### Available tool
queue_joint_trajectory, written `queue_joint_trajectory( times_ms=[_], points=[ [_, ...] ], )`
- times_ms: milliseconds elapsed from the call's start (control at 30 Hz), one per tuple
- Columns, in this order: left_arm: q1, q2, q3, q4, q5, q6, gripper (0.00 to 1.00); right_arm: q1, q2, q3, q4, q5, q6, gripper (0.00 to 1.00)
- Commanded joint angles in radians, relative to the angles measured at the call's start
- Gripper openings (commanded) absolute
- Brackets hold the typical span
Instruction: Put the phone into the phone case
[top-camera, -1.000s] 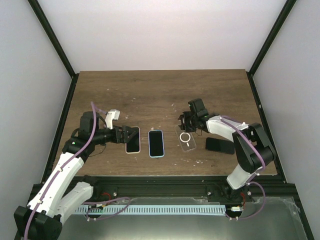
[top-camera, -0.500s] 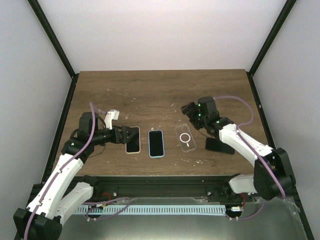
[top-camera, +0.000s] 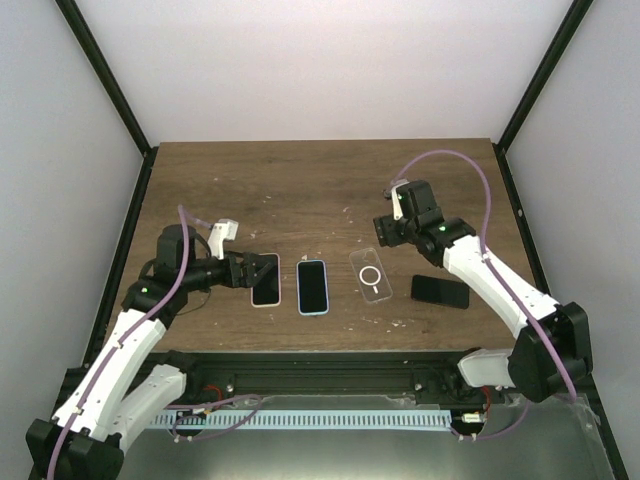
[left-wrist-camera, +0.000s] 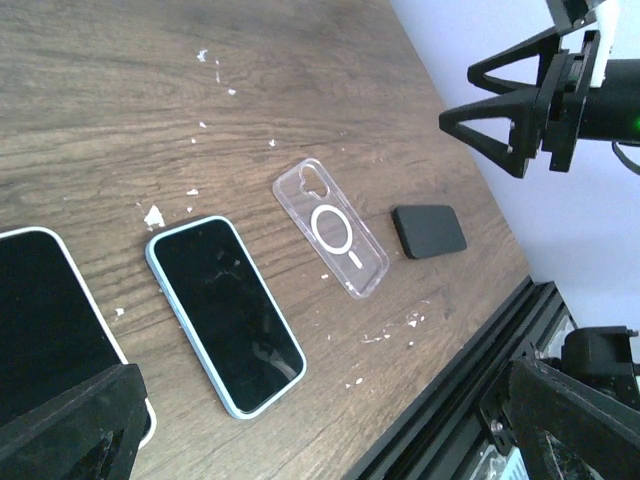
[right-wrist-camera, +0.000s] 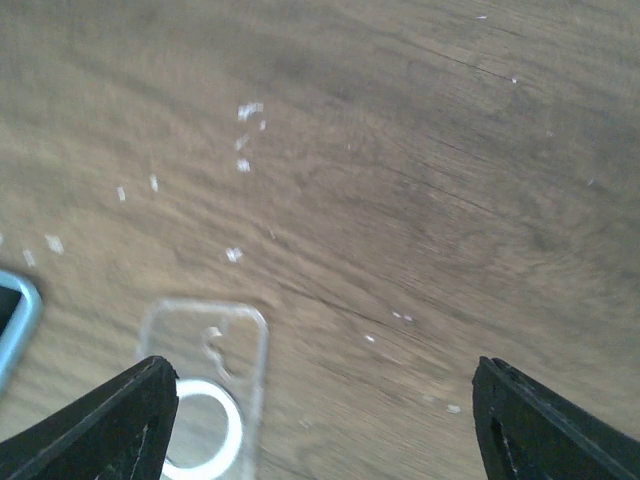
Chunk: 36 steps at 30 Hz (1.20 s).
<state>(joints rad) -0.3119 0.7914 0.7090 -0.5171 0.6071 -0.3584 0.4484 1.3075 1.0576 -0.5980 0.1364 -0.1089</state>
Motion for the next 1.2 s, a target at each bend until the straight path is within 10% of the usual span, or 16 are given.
queue_joint_trajectory(
  times_ms=[0,367,1167],
  points=[
    [-0.033,0.013,-0.011,0.022,0.012,0.004,1.0,0.002,-0.011,0.013,-0.218,-0.012,-0.354,0.83],
    [-0.069,0.012,-0.007,0.003,-0.013,0.009,1.0,-0.107,-0.046,-0.181,-0.407,-0.17,-0.545,0.83],
    [-0.068,-0.003,0.004,-0.011,-0.064,0.016,1.0,-0.242,0.129,-0.254,-0.199,-0.116,-0.783,0.89]
  ],
)
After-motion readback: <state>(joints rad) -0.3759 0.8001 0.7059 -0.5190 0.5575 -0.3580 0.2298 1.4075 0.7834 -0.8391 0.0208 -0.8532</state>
